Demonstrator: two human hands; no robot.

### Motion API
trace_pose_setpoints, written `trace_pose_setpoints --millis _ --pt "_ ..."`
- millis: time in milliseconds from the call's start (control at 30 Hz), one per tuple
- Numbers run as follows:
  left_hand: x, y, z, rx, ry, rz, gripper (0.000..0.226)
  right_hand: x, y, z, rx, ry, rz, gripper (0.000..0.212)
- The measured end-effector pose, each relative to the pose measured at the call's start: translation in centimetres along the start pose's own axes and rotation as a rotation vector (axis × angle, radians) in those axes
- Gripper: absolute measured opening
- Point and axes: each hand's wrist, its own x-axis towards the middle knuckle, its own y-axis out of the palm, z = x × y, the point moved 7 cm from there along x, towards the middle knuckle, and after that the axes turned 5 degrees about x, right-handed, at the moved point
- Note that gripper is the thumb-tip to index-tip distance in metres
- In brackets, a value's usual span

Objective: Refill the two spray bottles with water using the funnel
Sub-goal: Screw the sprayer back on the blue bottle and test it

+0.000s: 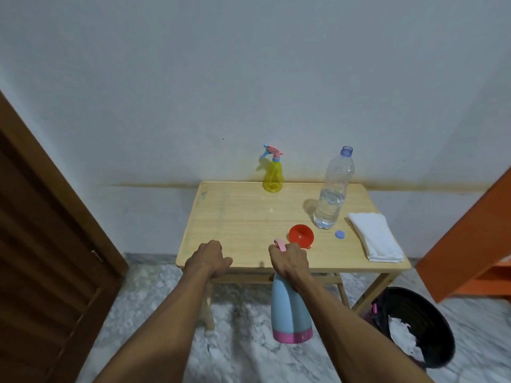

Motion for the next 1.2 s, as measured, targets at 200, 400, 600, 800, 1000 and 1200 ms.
trace_pose_setpoints --millis 200,400,600,800,1000,1200 --pt "-0.1 -0.1 1.4 -0.008 -0.025 -0.017 0.048 -0.6 1.3 0.5 0.048 -0.018 0.048 0.037" --pt "-0.2 -0.1 2.1 -0.003 -0.044 -0.036 0.044 -0.2 2.5 0.5 0.046 -0.063 0.085 0.042" --pt "-0.3 -0.2 2.0 -0.002 -0.044 -0.048 0.043 2.6 3.4 -1.8 0.141 -0.037 0.086 0.053" --pt "-0.3 0.1 1.7 -0.010 -0.041 -0.039 0.045 -0.1 0.9 0.5 0.154 -0.102 0.070 0.035" --pt "-0.2 0.4 -0.6 -0.119 0.012 -0.040 0.056 -0.6 -2.4 2.5 0.270 -0.193 0.032 0.038" --pt "-1.0 0.0 -8.1 -0.387 0.262 -0.002 0.060 -1.5 -8.4 7.0 0.401 -0.410 -0.026 0.044"
